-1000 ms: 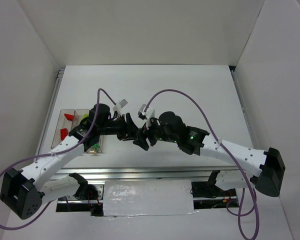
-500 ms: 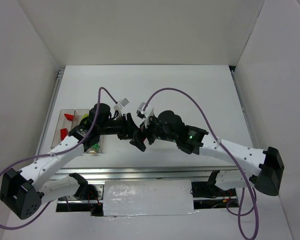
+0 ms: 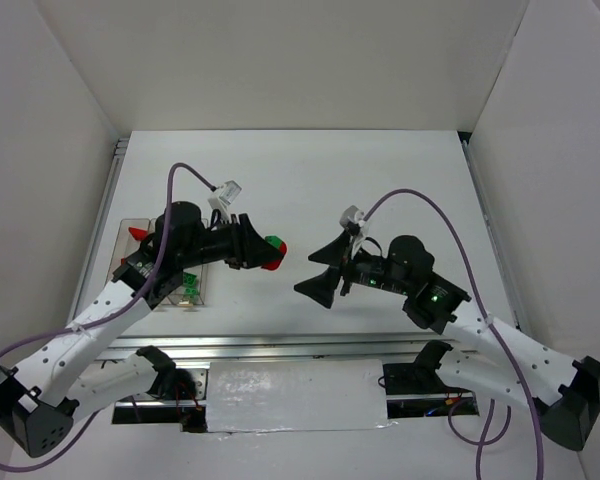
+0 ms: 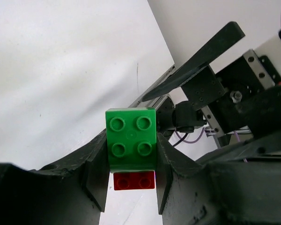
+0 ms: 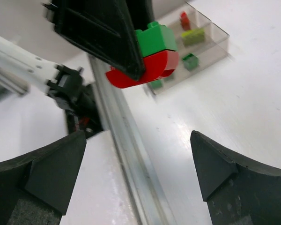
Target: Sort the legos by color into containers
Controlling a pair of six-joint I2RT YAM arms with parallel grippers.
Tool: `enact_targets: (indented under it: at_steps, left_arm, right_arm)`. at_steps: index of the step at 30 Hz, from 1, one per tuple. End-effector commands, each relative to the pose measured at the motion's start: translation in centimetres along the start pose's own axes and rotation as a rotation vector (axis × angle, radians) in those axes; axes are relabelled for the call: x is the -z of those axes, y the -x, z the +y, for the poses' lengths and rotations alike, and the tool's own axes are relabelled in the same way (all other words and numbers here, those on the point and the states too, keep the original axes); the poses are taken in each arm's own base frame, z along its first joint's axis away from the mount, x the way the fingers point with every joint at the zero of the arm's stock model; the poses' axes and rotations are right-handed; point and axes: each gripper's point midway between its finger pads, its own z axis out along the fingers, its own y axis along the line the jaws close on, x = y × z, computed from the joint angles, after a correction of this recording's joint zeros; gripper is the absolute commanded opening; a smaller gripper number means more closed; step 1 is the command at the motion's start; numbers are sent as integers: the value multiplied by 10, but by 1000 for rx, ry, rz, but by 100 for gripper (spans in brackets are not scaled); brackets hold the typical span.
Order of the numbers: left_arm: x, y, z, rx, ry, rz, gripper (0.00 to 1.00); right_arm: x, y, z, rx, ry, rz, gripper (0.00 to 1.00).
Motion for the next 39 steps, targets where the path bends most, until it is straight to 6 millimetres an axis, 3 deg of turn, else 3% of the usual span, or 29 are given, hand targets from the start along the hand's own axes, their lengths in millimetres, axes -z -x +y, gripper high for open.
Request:
enact_targets:
  at_steps: [1,5,6,10,15,20,33,36,37,38,39]
  left_arm:
    - [6,10,-23,-109,-103,-45,0]
    - [18,4,-48,-200,-256,-45,0]
    - [23,2,-53,-217,-277,-45,0]
    - [34,-5,-71,-299,-387,-32,0]
    - [43,-12,-84,-332,-484,-25,0]
    - [44,-15,-83,-329,-494,-19,0]
    - [49,-18,-91,-346,-543,-11,0]
    - [48,-17,-90,-345,-535,-14,0]
    - [48,-17,-90,-345,-536,-15,0]
    - [49,-17,-90,-348,-536,-18,0]
    - [49,-16,-90,-350,-535,-19,0]
  right_arm:
    - [19,29,34,-64,210,-137,100]
    - [27,45,16,-170,159,-209,96]
    - [28,52,13,-178,158,-231,88]
    - [26,68,29,-232,265,-224,73]
    - [27,88,50,-226,398,-246,73]
    - [24,90,67,-220,485,-237,73]
    - [0,93,73,-203,473,-221,67]
    - [-2,92,73,-202,478,-213,55]
    - [-3,90,73,-202,478,-211,41]
    - [-3,89,73,-202,481,-209,35]
    - [-3,87,73,-203,484,-207,21]
